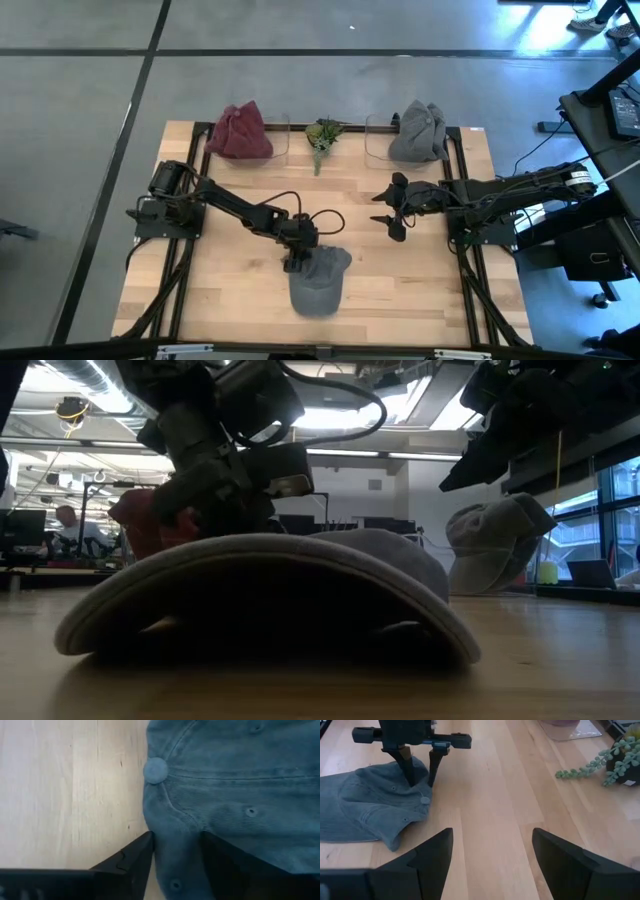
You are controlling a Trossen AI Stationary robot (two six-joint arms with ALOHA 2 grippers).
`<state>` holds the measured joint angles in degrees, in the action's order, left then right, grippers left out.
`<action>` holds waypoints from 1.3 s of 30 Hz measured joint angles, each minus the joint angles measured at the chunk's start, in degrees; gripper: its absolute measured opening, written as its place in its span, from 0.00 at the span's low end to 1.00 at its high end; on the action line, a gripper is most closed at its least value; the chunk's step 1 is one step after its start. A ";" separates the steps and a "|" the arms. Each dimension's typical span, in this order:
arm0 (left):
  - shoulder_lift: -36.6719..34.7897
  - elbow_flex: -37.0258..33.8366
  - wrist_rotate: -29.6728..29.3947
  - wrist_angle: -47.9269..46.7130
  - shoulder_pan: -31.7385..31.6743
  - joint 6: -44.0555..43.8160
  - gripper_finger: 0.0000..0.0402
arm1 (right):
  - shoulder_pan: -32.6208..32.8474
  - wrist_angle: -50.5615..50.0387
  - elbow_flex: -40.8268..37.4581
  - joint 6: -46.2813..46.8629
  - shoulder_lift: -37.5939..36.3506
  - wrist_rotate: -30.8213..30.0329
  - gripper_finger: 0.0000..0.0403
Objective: Pick & Place hat
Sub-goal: Put the gray cap into the right transparent bin
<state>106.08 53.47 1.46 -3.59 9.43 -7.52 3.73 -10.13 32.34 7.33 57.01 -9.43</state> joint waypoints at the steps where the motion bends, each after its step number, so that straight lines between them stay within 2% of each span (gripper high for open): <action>1: 0.02 -0.04 -0.15 0.09 -0.04 0.62 0.39 | 0.00 0.02 0.00 0.02 0.00 0.00 0.67; 9: -0.23 -0.06 -1.57 2.29 -0.28 5.27 0.07 | -0.02 0.08 0.00 0.16 0.00 -2.58 0.67; 11: -0.77 0.85 -2.84 1.17 -0.31 6.61 0.03 | 0.00 0.09 0.00 0.48 0.00 -2.53 0.67; 16: -2.48 6.15 -8.42 -2.69 -0.46 12.65 0.02 | -0.15 -0.33 0.91 3.68 0.00 0.32 0.67; 23: -2.64 15.00 -15.83 -4.03 -1.05 28.34 0.02 | -0.20 -3.16 7.20 3.17 -0.02 6.50 0.67; 28: -2.68 19.83 -20.04 -3.94 -2.17 33.74 0.02 | -0.20 -6.24 11.64 3.49 0.59 7.10 0.67; 32: -2.70 21.88 -20.60 -3.89 -2.86 36.36 0.02 | -0.20 -6.25 13.70 5.59 3.21 6.64 0.67; 39: -2.72 22.40 -20.60 -3.70 -2.89 37.91 0.02 | -0.20 -10.86 17.52 2.79 9.95 6.16 0.67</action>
<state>103.35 75.88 -19.13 -7.29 6.55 30.39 3.53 -21.00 49.86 10.12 66.97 -3.27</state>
